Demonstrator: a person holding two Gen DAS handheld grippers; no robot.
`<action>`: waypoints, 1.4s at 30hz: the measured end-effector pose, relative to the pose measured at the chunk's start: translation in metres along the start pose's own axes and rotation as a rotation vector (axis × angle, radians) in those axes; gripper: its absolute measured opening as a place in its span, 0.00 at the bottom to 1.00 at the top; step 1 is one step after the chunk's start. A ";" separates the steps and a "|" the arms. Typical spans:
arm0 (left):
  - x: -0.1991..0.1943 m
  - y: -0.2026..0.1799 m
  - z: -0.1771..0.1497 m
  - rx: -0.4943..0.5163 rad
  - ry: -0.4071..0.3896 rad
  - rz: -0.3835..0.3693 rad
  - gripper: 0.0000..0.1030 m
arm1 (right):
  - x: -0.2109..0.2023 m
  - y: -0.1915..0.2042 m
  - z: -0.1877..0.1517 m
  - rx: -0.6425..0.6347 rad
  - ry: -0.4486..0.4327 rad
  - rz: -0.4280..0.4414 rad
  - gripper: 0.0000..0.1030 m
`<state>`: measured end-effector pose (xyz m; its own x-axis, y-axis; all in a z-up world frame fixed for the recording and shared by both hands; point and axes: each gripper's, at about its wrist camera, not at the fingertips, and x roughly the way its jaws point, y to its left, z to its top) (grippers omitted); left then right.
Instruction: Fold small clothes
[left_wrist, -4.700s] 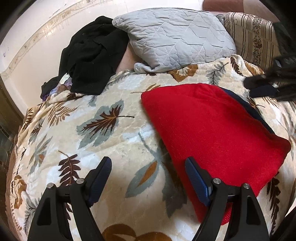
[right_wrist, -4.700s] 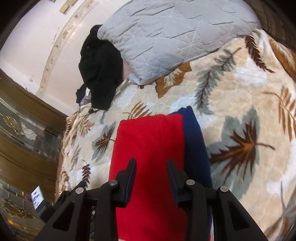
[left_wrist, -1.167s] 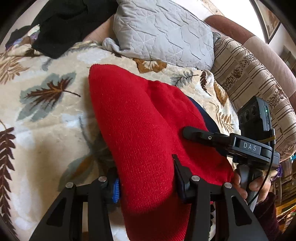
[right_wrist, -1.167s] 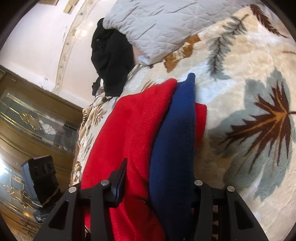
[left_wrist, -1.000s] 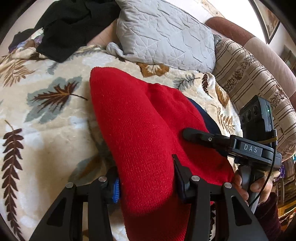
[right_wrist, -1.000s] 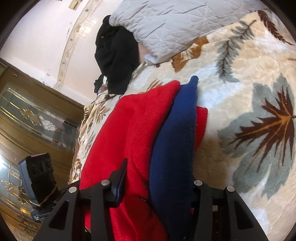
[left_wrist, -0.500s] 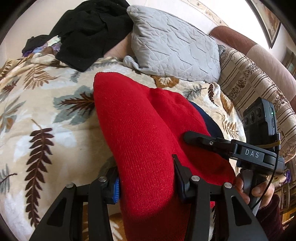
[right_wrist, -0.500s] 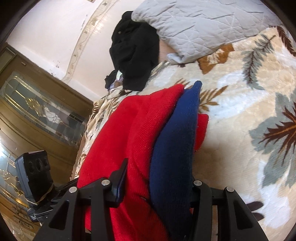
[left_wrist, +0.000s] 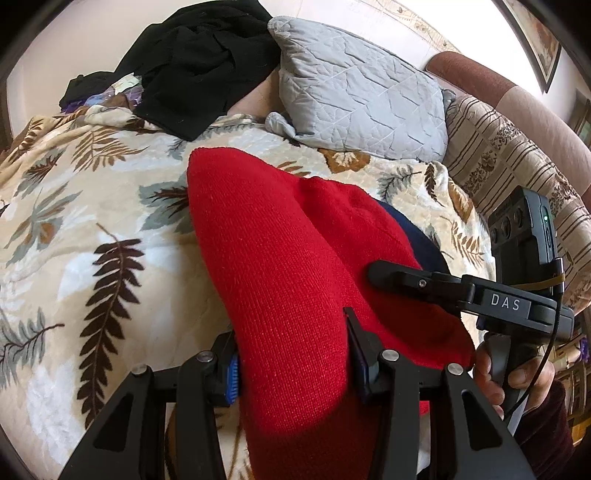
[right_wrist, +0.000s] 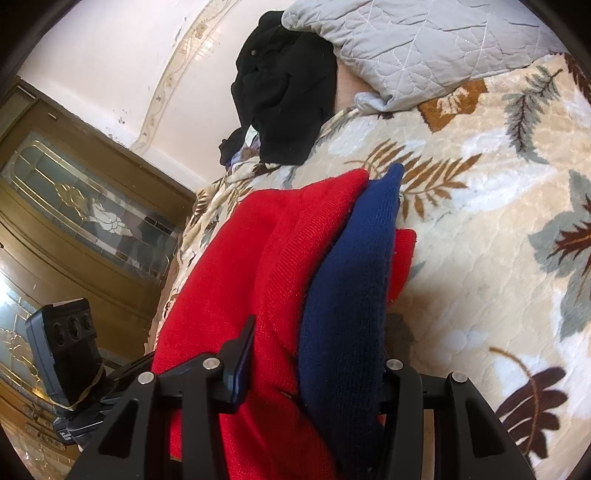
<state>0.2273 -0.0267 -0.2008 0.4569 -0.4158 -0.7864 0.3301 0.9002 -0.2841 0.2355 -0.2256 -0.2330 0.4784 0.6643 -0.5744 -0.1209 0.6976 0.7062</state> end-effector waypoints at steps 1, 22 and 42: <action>-0.001 0.001 -0.002 0.001 0.002 0.004 0.47 | 0.001 0.001 -0.001 -0.001 0.004 0.001 0.47; -0.040 -0.002 -0.028 0.025 -0.035 0.034 0.47 | -0.013 0.031 -0.034 -0.031 -0.036 0.015 0.47; -0.009 0.008 -0.043 -0.003 0.090 0.139 0.60 | -0.003 0.008 -0.047 0.052 0.040 -0.134 0.55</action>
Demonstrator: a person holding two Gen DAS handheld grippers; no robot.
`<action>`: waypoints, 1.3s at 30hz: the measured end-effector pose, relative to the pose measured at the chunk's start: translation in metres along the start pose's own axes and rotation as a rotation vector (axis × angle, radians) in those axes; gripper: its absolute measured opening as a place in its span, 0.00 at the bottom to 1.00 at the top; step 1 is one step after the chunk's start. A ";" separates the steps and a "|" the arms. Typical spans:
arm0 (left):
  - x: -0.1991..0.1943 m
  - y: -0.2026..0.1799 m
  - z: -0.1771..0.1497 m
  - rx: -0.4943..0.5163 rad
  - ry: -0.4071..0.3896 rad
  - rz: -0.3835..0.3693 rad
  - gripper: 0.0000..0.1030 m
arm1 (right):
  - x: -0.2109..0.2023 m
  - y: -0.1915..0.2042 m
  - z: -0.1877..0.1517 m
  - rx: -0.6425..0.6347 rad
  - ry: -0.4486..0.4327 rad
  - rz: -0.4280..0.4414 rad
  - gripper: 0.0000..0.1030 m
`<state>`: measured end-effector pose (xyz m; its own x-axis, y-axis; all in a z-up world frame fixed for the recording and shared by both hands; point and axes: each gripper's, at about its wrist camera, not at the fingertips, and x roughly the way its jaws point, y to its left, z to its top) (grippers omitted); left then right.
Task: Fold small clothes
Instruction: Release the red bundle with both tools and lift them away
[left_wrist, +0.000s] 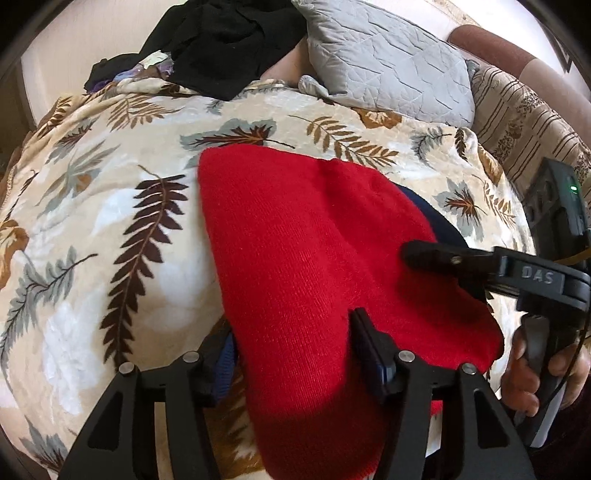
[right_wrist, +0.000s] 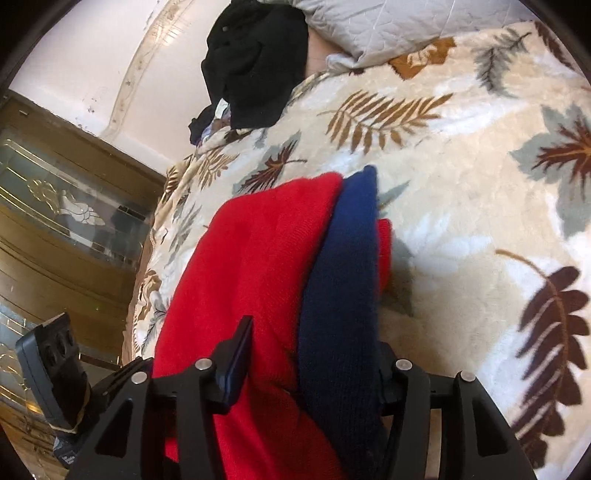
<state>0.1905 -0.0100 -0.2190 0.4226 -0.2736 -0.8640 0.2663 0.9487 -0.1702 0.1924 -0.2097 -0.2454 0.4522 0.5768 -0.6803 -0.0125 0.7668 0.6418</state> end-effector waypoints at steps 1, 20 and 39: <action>-0.004 0.001 -0.001 0.005 -0.008 0.007 0.60 | -0.008 0.003 -0.002 -0.017 -0.026 -0.022 0.55; -0.037 0.002 -0.047 0.035 -0.113 0.246 0.68 | -0.030 0.050 -0.064 -0.252 -0.014 -0.181 0.40; -0.176 -0.040 -0.073 0.040 -0.399 0.496 0.91 | -0.183 0.119 -0.092 -0.332 -0.347 -0.240 0.67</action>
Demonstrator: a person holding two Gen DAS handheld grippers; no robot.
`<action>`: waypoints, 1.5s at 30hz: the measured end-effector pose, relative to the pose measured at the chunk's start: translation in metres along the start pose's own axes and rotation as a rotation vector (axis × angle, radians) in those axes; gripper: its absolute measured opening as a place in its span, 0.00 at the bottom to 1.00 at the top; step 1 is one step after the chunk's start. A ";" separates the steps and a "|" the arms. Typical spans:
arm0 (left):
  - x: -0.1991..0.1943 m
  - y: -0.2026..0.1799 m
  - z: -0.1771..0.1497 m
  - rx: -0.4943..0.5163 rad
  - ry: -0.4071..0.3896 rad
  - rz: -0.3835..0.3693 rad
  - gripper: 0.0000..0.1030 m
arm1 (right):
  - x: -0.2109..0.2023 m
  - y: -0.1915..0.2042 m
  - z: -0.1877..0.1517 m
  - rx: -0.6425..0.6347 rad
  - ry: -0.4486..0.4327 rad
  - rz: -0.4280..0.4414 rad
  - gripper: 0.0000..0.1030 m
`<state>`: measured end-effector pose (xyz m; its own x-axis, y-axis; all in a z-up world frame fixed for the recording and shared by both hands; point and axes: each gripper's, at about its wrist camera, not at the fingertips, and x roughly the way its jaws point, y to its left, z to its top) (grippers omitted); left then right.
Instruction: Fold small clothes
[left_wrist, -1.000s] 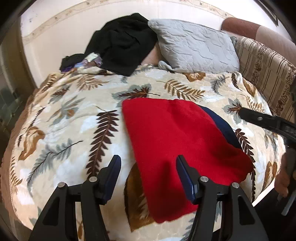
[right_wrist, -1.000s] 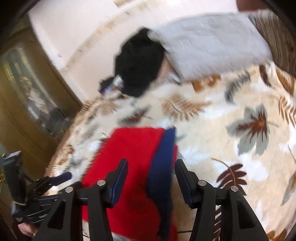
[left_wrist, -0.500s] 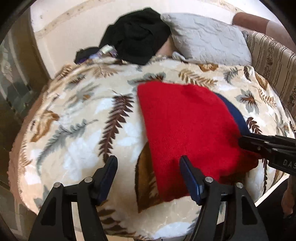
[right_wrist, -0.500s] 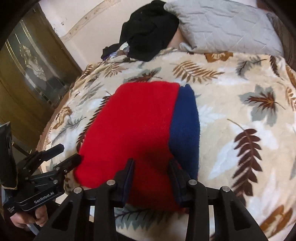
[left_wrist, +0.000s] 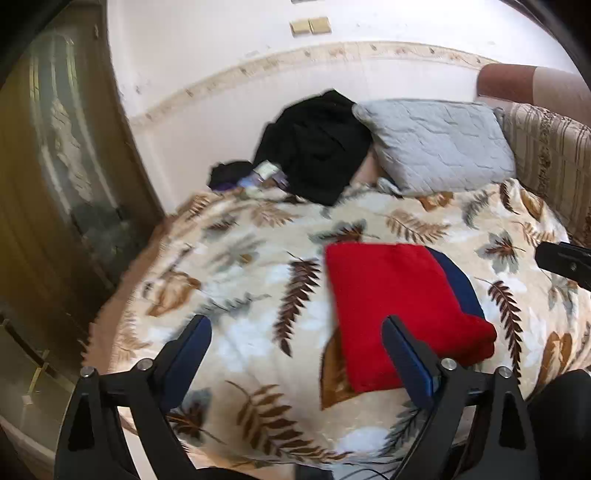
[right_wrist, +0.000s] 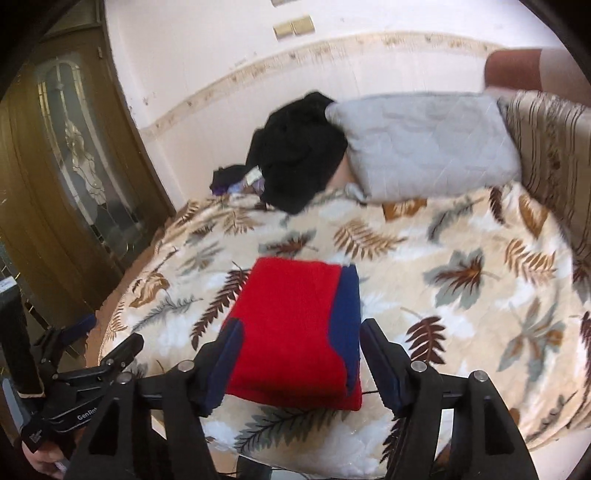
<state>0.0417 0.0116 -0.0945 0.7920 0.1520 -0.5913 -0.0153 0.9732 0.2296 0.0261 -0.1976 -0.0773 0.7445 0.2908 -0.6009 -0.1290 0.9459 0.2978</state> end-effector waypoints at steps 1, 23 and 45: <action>-0.006 -0.001 0.001 0.011 -0.012 0.026 0.92 | -0.004 0.003 0.000 -0.004 -0.006 -0.007 0.67; -0.106 0.006 0.028 -0.011 -0.127 -0.004 0.92 | -0.080 0.033 -0.004 -0.010 -0.089 -0.056 0.68; -0.158 0.013 0.043 -0.035 -0.225 0.011 0.92 | -0.123 0.059 -0.007 -0.027 -0.145 -0.039 0.68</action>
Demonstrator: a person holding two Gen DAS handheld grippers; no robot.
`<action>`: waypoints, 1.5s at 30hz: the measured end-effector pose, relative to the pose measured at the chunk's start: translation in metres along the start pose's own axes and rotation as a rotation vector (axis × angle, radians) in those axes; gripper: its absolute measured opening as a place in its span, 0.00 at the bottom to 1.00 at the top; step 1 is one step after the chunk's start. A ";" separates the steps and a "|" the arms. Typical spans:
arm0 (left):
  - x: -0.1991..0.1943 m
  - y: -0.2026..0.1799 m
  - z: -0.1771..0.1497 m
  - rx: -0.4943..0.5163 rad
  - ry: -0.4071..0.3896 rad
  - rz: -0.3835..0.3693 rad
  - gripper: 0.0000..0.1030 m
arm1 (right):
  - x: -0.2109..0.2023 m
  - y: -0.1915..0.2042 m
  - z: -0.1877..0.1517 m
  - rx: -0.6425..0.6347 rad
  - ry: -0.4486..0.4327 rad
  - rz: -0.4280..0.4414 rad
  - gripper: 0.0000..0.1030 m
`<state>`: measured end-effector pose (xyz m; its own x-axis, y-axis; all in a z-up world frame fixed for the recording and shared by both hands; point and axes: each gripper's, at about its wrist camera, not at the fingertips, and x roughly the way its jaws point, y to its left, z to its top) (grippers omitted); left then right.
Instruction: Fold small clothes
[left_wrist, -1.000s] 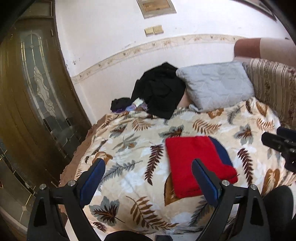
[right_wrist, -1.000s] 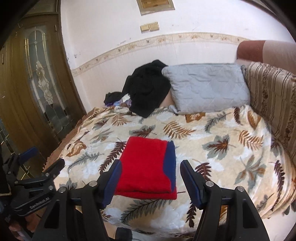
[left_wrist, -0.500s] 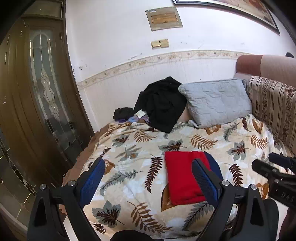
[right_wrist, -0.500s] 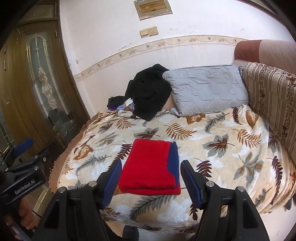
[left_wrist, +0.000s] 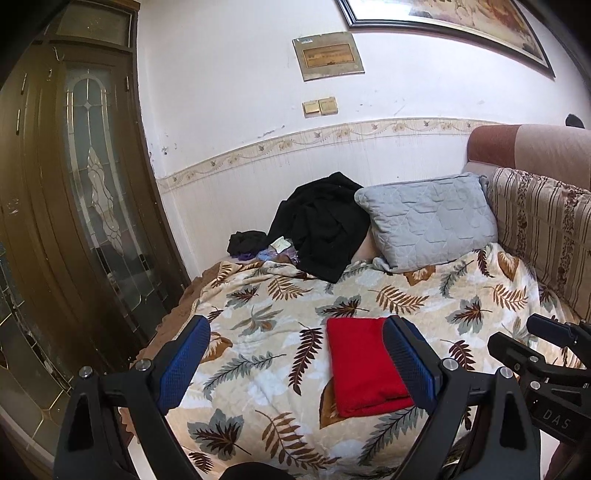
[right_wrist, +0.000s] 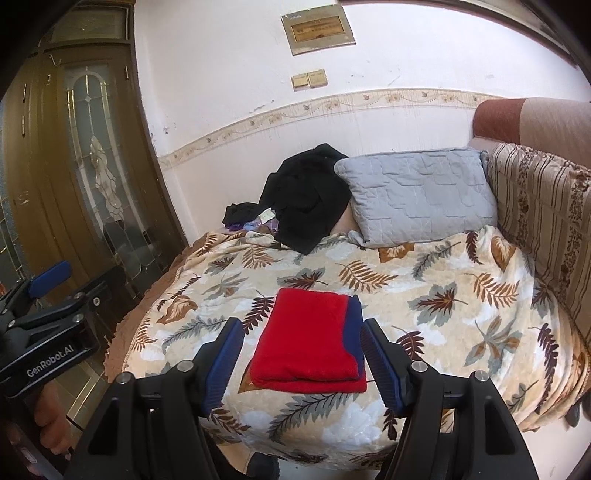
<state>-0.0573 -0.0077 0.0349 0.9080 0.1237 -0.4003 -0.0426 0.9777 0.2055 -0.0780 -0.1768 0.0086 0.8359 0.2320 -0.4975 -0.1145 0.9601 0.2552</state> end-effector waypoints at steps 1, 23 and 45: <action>-0.001 0.000 0.001 0.000 -0.002 0.000 0.92 | -0.001 0.001 0.001 -0.001 -0.003 -0.002 0.68; 0.015 0.010 0.008 -0.036 0.013 -0.014 0.92 | 0.023 0.009 0.006 -0.041 0.018 -0.059 0.68; 0.033 0.018 -0.008 -0.046 0.051 -0.013 0.92 | 0.019 0.022 0.005 -0.077 -0.043 -0.083 0.68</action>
<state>-0.0312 0.0155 0.0186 0.8864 0.1182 -0.4476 -0.0510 0.9859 0.1594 -0.0620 -0.1524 0.0094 0.8664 0.1458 -0.4776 -0.0836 0.9853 0.1492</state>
